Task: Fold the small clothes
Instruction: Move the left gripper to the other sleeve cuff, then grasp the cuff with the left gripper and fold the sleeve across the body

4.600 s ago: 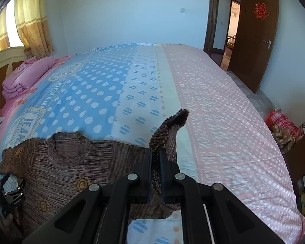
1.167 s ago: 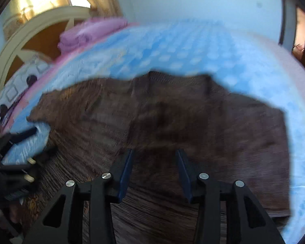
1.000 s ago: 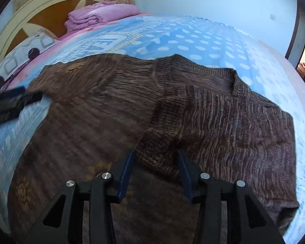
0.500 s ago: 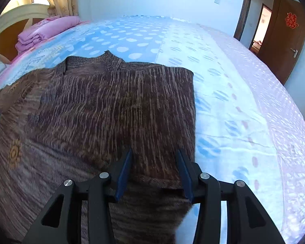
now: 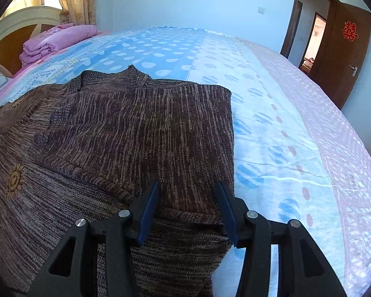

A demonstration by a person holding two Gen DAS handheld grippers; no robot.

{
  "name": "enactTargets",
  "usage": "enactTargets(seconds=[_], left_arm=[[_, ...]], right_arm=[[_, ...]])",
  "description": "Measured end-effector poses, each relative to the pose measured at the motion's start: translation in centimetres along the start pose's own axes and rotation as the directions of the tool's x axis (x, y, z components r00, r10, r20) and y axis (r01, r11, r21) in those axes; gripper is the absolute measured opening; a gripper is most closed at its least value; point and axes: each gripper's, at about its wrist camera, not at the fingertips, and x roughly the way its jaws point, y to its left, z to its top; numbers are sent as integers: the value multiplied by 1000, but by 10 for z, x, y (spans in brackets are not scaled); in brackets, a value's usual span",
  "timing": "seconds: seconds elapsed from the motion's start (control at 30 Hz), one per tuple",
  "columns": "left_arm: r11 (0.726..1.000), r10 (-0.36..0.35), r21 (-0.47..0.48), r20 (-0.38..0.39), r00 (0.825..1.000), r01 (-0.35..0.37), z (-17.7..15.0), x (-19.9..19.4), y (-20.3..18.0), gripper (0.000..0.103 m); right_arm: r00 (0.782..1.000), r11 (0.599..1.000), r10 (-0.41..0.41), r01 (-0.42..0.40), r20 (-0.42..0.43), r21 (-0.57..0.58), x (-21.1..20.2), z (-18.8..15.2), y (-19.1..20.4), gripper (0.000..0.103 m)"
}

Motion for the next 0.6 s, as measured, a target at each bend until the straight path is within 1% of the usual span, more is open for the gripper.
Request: enactTargets(seconds=[0.07,0.17,0.27,0.3,0.37,0.4,0.6], left_arm=[[1000,-15,23,3,1000,15,1,-6,-6,10],[999,-30,34,37,999,29,4,-23,-10,10],[998,-50,29,67,997,48,12,-40,-12,10],[998,-52,31,74,996,50,15,-45,-13,10],[998,-63,35,88,994,61,20,-55,-17,10],[997,-74,38,97,993,70,22,-62,-19,10],[990,-136,54,128,982,130,32,-91,-42,10]], right_arm=[[1000,1000,0,0,0,2,0,0,0,51],[1000,1000,10,-10,3,12,-1,0,-2,52],[999,999,38,-38,12,33,-3,0,-7,52],[998,997,60,-61,20,50,-6,1,-10,53],[995,992,94,-98,42,86,-13,2,-18,57],[993,989,101,-107,54,99,-19,5,-22,57],[988,989,102,-113,112,96,-52,21,-31,58]])
